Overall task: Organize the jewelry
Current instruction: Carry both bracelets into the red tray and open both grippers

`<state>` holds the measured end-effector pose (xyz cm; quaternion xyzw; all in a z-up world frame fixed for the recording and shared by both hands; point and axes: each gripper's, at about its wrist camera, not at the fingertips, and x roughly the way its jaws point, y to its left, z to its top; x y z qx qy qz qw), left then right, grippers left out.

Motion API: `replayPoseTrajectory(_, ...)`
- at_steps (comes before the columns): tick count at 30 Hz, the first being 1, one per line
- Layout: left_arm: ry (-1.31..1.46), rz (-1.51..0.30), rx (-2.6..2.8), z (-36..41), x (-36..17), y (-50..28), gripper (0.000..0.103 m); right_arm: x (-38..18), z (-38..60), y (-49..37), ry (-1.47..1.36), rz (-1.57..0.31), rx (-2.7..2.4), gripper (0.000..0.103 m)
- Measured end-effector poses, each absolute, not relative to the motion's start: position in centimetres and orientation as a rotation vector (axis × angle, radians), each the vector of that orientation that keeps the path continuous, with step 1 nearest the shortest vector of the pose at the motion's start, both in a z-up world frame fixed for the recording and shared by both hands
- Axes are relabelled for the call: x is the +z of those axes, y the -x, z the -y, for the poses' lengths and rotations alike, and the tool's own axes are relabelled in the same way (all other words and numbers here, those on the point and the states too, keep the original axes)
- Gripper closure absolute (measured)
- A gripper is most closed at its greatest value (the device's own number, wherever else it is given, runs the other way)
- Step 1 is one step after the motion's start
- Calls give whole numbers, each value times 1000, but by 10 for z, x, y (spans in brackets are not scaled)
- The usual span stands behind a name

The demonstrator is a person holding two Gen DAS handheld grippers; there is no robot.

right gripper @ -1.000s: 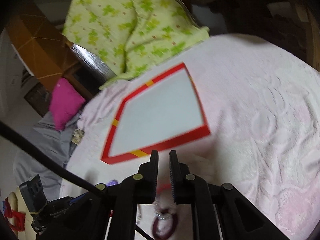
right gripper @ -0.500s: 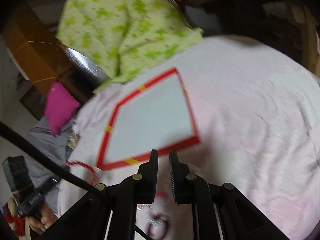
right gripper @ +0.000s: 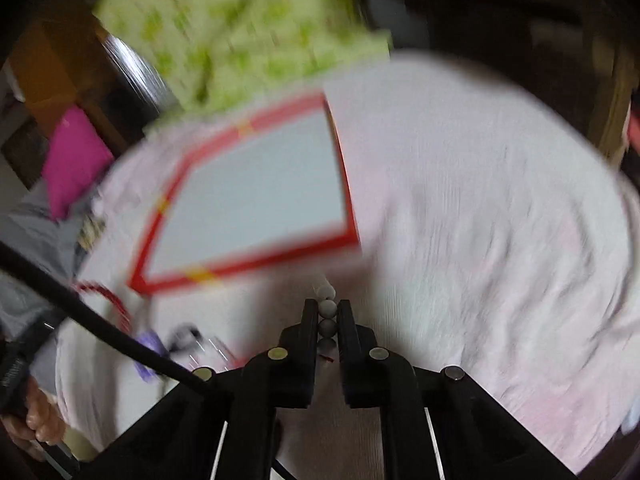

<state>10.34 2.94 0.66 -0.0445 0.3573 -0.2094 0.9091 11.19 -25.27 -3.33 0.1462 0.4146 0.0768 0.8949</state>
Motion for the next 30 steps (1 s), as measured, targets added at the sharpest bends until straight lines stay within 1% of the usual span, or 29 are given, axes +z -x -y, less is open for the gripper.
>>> replayPoseTrajectory(3,119,-728,-438,-28,18,-113,93,-10,257,-103,-320,-722,183,93)
replayPoseTrajectory(7,101,-678,-416,-20,35,-129,93,5,252,-116,-348,-658,222,93)
replayPoseTrajectory(10,88,-669,-394,-12,34,-147,93,14,240,-138,-405,-639,260,93)
replayPoseTrajectory(13,88,-700,-371,-9,15,-165,93,9,214,-162,-421,-666,302,93)
replayPoseTrajectory(18,9,-782,-277,-4,-23,-194,93,-25,182,-210,-428,-786,317,93)
replayPoseTrajectory(21,-46,-801,-227,-2,-35,-203,93,-40,179,-225,-452,-842,308,92)
replayPoseTrajectory(23,-80,-805,-199,1,-40,-205,93,-45,182,-230,-448,-852,288,90)
replayPoseTrajectory(27,-147,-804,-170,6,-42,-204,92,-52,200,-235,-482,-888,242,88)
replayPoseTrajectory(28,-165,-804,-163,8,-42,-202,88,-52,205,-234,-488,-891,226,86)
replayPoseTrajectory(29,-179,-800,-154,9,-42,-200,83,-51,207,-234,-490,-890,219,78)
replayPoseTrajectory(30,-188,-792,-146,9,-41,-198,80,-49,210,-231,-489,-885,214,69)
